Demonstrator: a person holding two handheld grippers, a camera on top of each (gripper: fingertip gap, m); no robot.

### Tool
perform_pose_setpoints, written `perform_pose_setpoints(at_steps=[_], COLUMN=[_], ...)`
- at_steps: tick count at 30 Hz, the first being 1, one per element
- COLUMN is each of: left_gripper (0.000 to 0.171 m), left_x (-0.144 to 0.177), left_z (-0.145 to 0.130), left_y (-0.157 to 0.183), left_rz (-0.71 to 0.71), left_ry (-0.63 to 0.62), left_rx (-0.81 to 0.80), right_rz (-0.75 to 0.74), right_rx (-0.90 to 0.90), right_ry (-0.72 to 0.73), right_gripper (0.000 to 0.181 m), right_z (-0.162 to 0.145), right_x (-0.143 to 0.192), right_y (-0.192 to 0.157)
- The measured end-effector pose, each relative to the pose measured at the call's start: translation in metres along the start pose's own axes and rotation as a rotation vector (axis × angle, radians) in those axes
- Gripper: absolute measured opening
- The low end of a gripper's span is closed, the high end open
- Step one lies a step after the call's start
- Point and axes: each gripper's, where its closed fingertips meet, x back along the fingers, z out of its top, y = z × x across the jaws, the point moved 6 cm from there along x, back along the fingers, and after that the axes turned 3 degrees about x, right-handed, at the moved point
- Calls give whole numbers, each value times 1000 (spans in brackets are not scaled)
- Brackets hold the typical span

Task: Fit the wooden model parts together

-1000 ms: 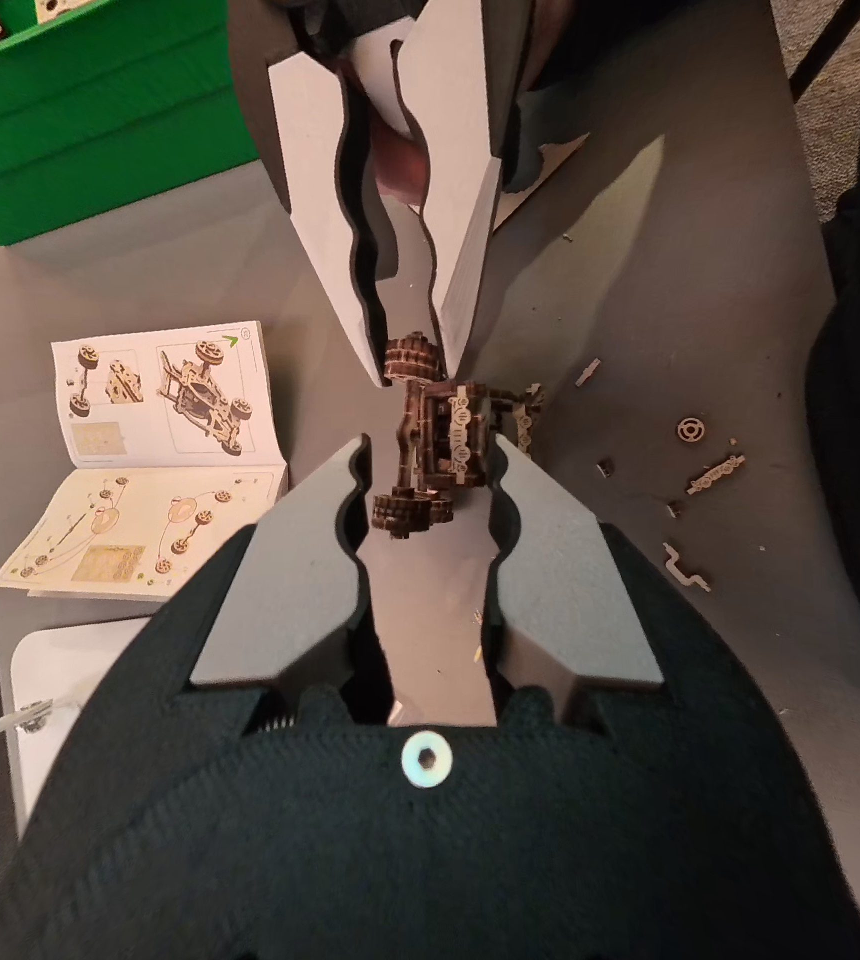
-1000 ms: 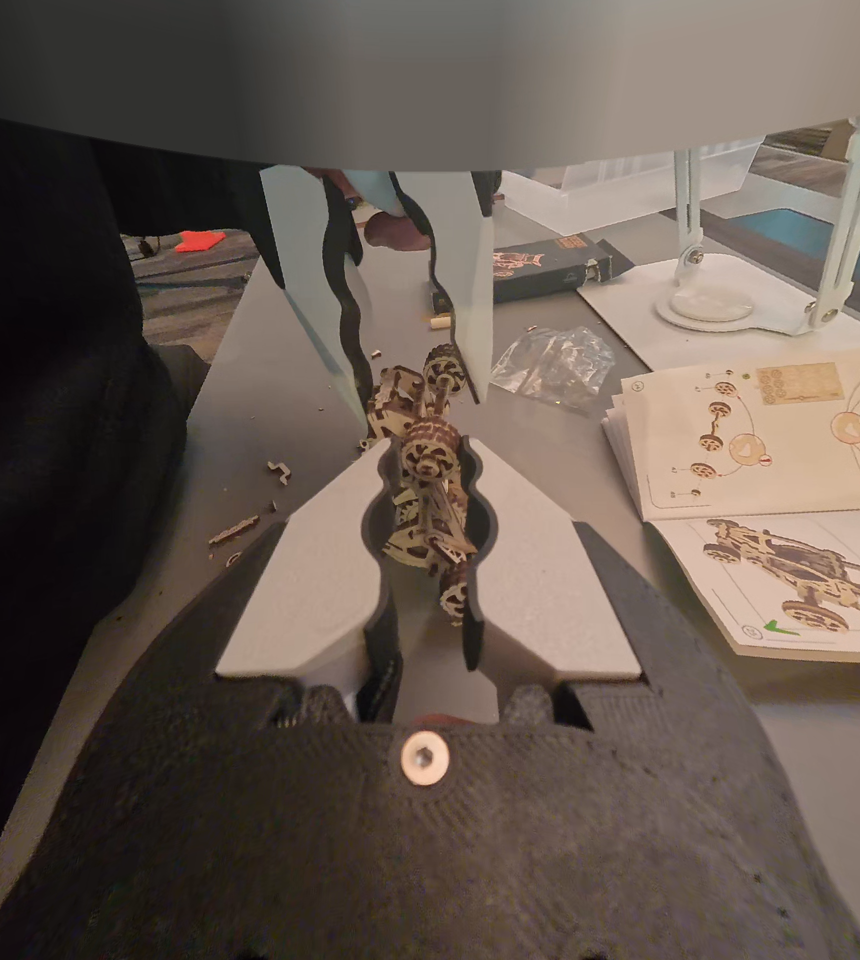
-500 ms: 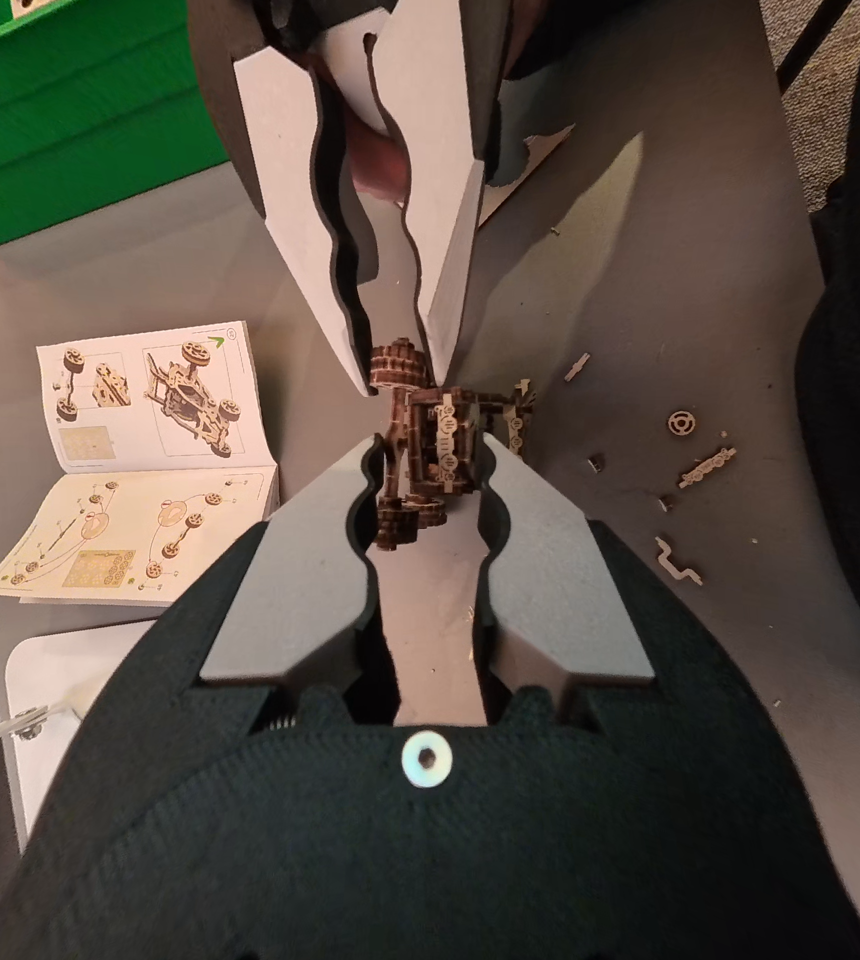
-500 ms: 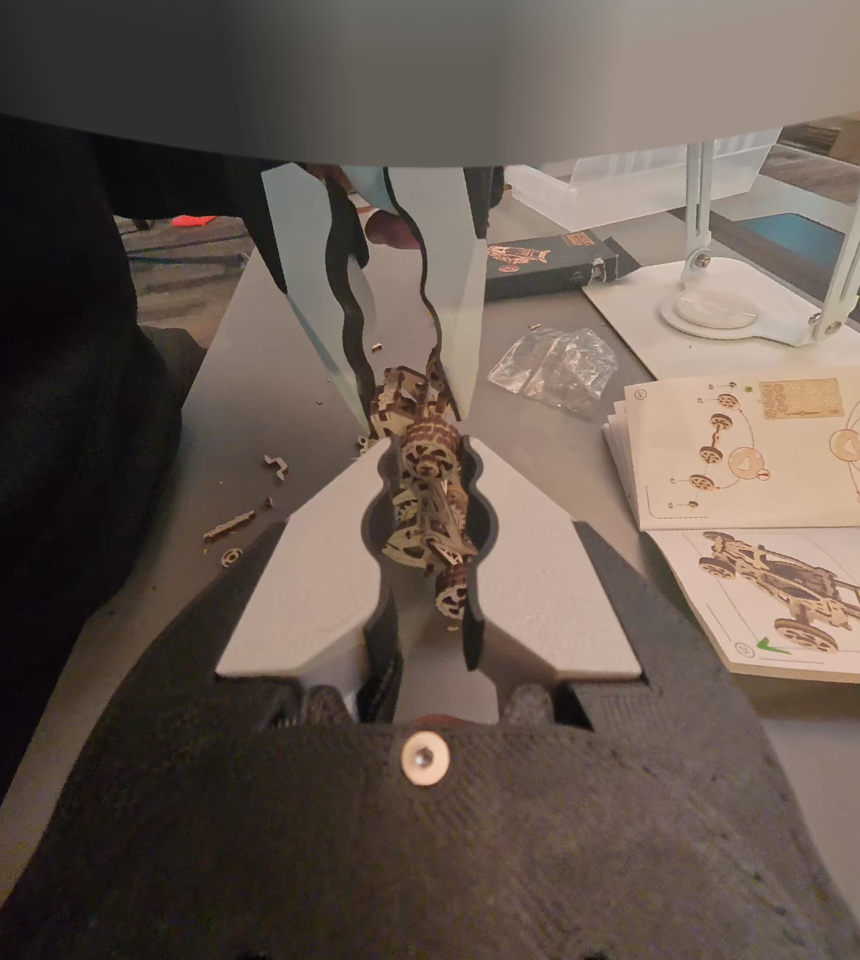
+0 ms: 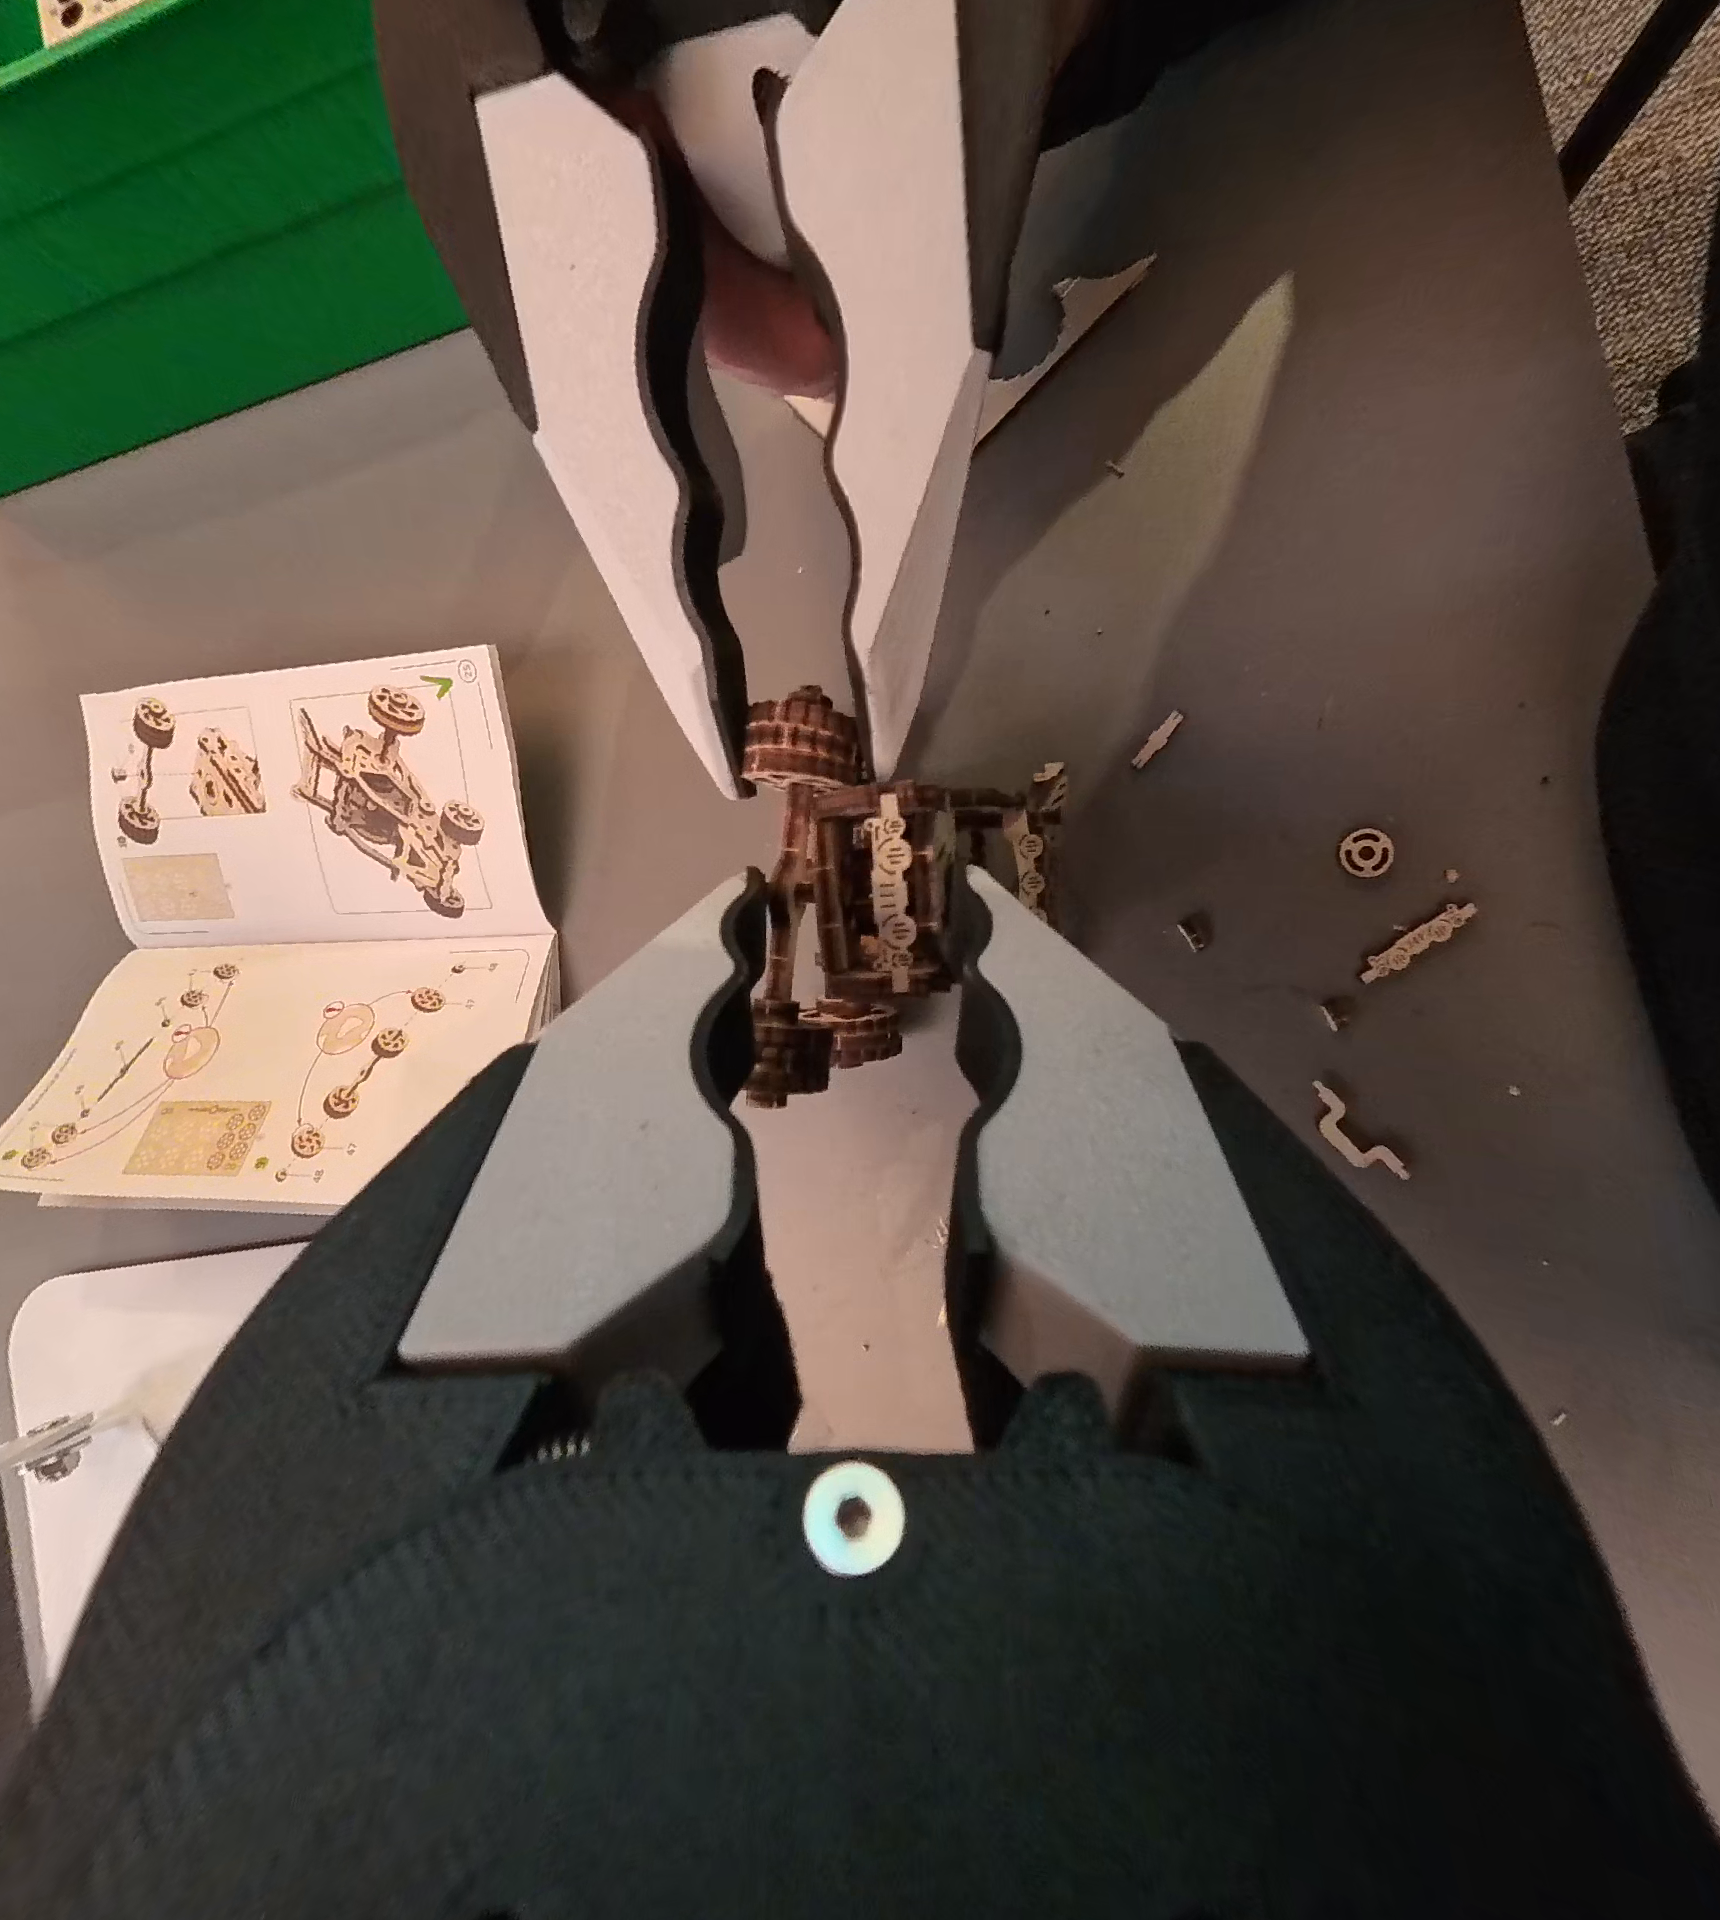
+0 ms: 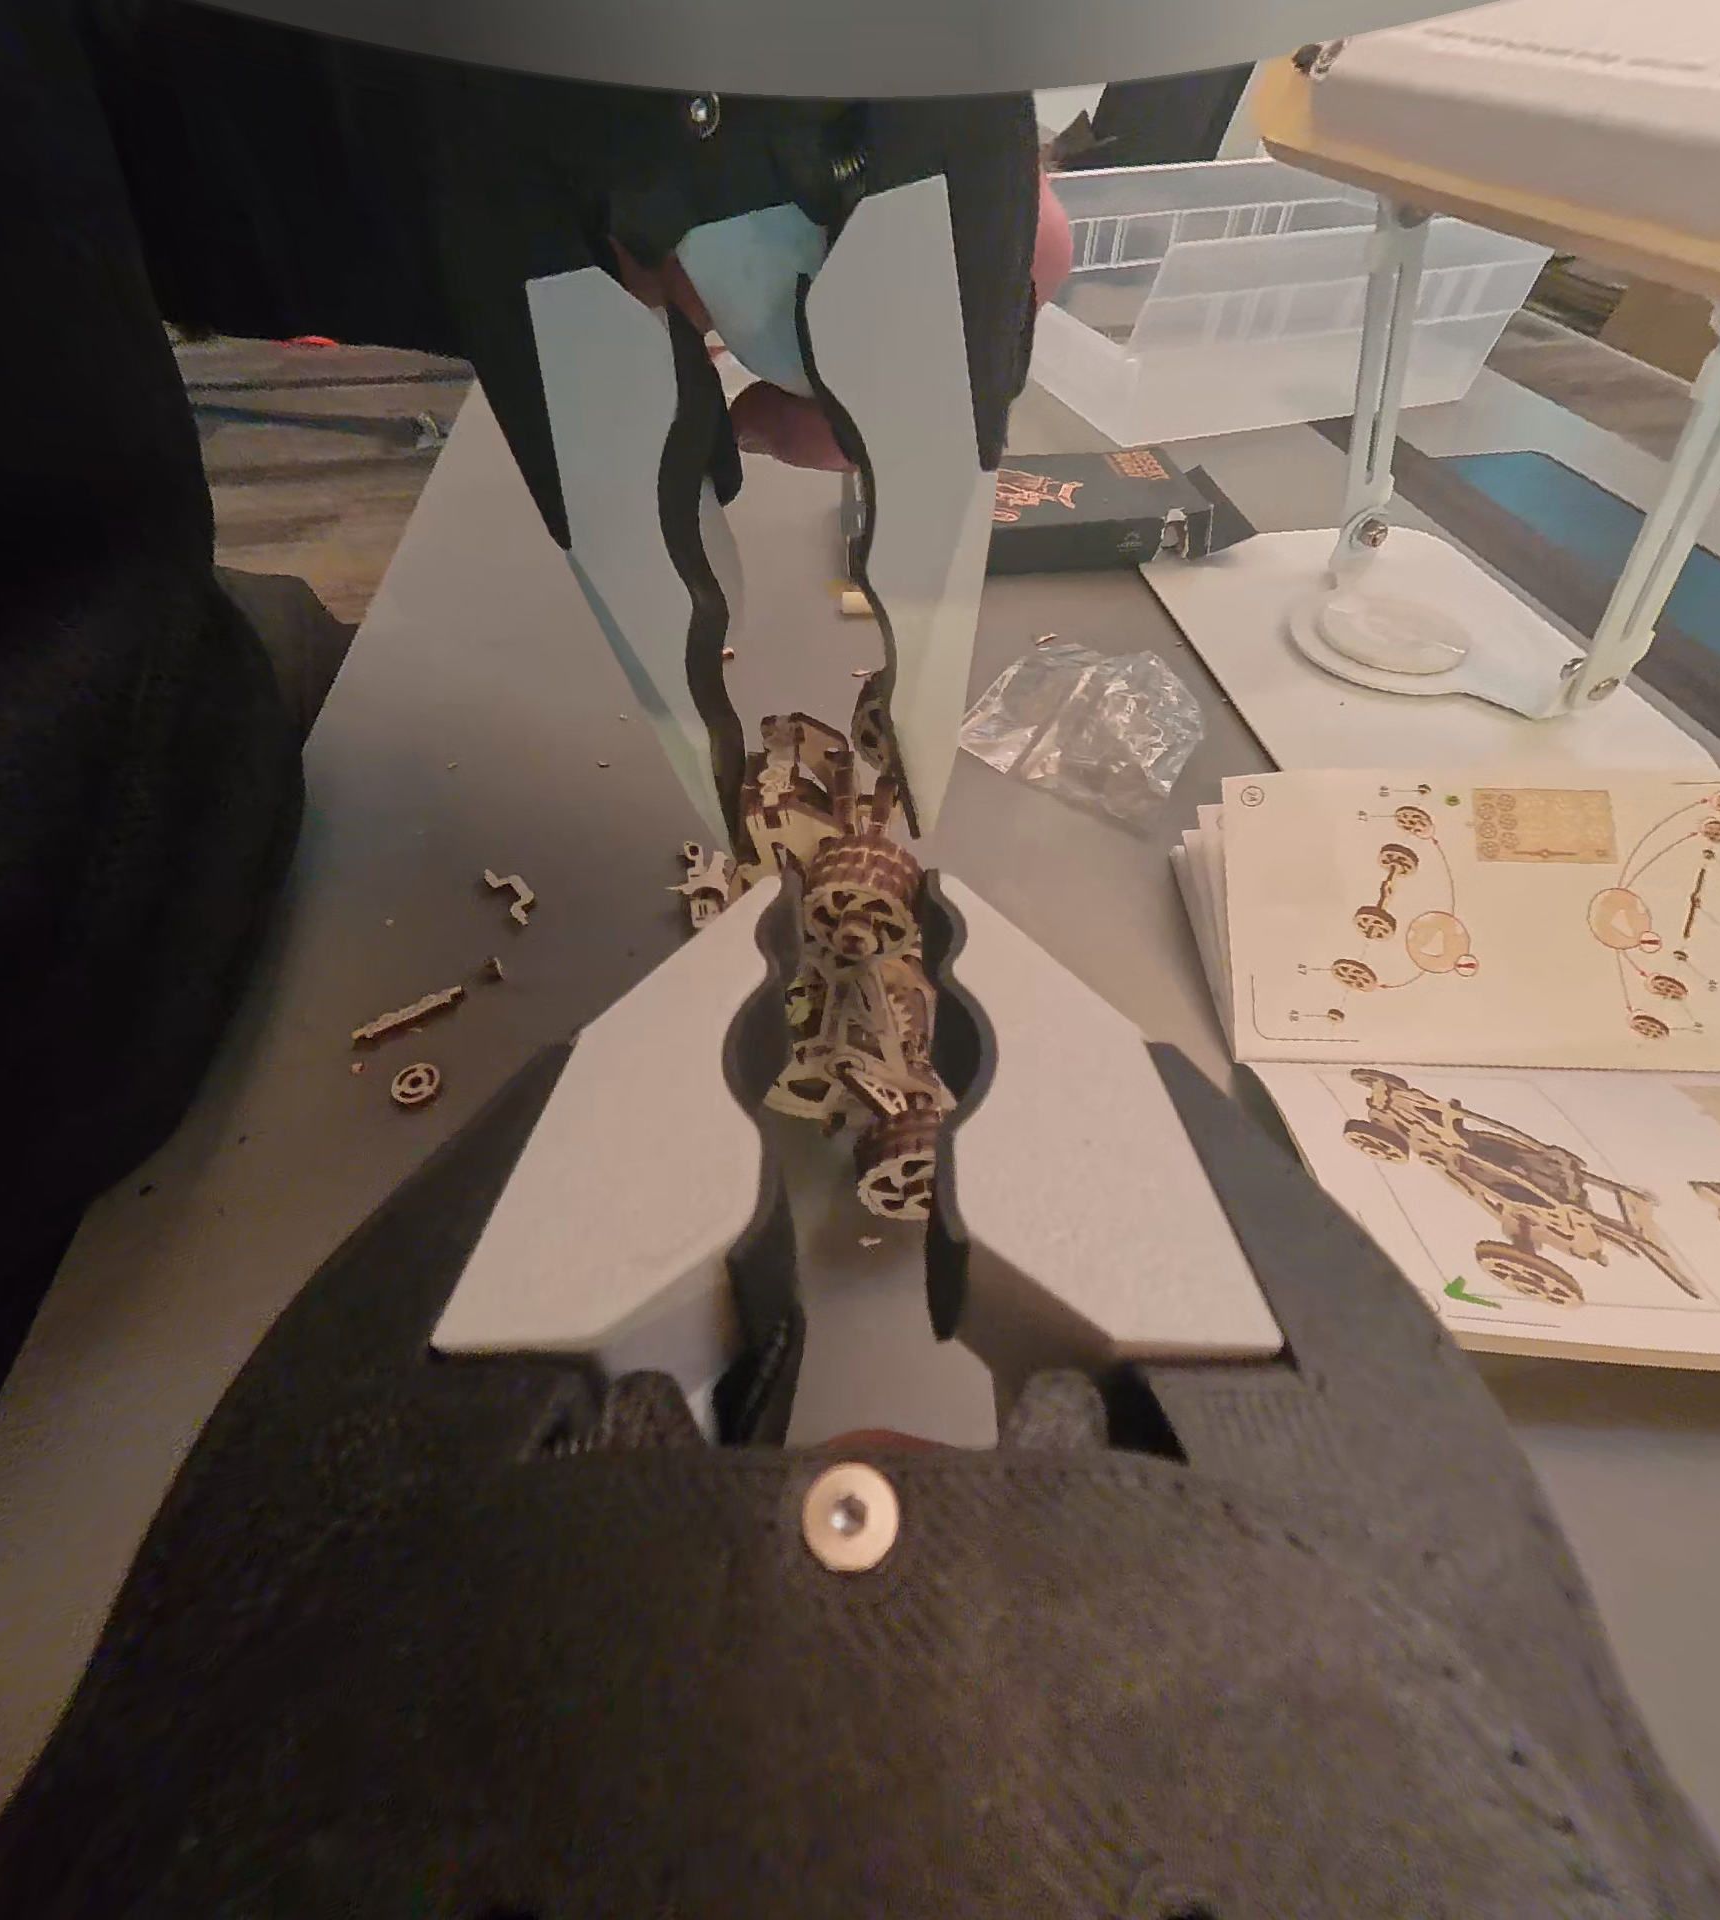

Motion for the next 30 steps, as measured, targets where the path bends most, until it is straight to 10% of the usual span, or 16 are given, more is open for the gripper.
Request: perform_pose_setpoints(at_steps=[30], left_gripper=[31], left_x=[1], left_z=[-1], left_y=[6], left_rz=[7], left_ry=[6], left_rx=[-28], right_rz=[137], right_rx=[-41], right_ry=[-51], right_gripper=[20], right_z=[1], right_x=[0], right_y=[1])
